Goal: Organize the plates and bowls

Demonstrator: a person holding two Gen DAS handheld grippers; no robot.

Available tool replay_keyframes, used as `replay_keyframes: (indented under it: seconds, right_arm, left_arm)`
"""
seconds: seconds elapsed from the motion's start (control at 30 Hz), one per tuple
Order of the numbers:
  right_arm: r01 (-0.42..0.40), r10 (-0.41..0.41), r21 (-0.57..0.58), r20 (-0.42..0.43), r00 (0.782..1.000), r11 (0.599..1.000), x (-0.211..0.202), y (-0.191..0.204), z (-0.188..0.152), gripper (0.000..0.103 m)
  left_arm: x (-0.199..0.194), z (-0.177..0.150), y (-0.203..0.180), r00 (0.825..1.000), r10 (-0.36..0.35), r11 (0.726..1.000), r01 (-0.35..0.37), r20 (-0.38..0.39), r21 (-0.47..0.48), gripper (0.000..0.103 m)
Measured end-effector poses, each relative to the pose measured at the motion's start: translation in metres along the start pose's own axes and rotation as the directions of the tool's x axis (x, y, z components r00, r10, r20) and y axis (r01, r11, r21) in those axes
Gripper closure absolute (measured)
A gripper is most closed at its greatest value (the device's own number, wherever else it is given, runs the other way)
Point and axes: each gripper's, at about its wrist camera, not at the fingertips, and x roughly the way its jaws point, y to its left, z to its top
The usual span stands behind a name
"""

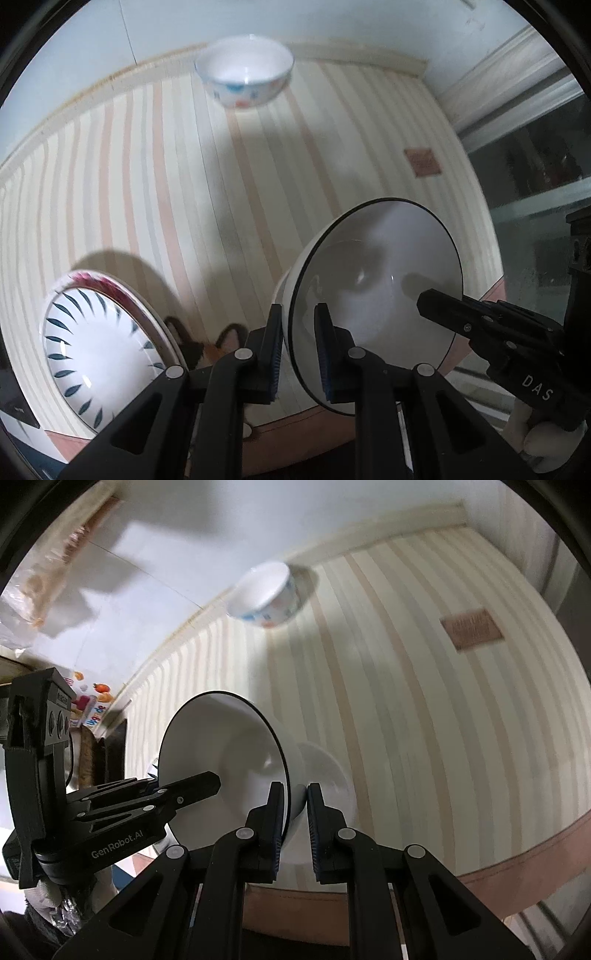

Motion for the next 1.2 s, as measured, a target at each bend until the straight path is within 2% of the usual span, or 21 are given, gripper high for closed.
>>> replay_keyframes:
  seconds: [0.23, 0.57, 0.83, 1.07, 1.2]
  right_arm:
    - [0.022, -0.020, 0.031, -0.049, 0.999, 0.999, 0.025, -0.017, -0.010, 0.089]
    - [0.033, -0.029, 0.038, -0.086, 0.996, 0.999, 0.033, -0.019, -0.008, 0.089]
    - [0.047, -0.041, 0.044, -0.122, 0.992, 0.998, 0.040, -0.020, -0.008, 0.089]
    - [0.035, -0.025, 0.060, -0.167, 0.986, 0.998, 0.042, -0.023, -0.005, 0.086]
    - [0.018, -0.007, 0.058, -0.183, 0.983, 0.998, 0.036, -0.022, 0.000, 0.086]
  left_arm:
    - [0.027, -0.003, -0.004, 0.998, 0.040, 0.999, -0.039, -0.056, 0.019, 0.088]
    - [0.030, -0.003, -0.015, 0.994, 0.081, 0.995, -0.076, -0.073, 0.069, 0.088]
    - [0.037, -0.002, -0.024, 0.984, 0.139, 0.984, -0.125, -0.109, 0.125, 0.088]
    - [0.039, 0.005, -0.027, 0.978, 0.153, 0.981, -0.133, -0.141, 0.143, 0.088]
    - [0.032, 0.010, -0.023, 0.977, 0.169, 0.978, -0.148, -0.133, 0.150, 0.088]
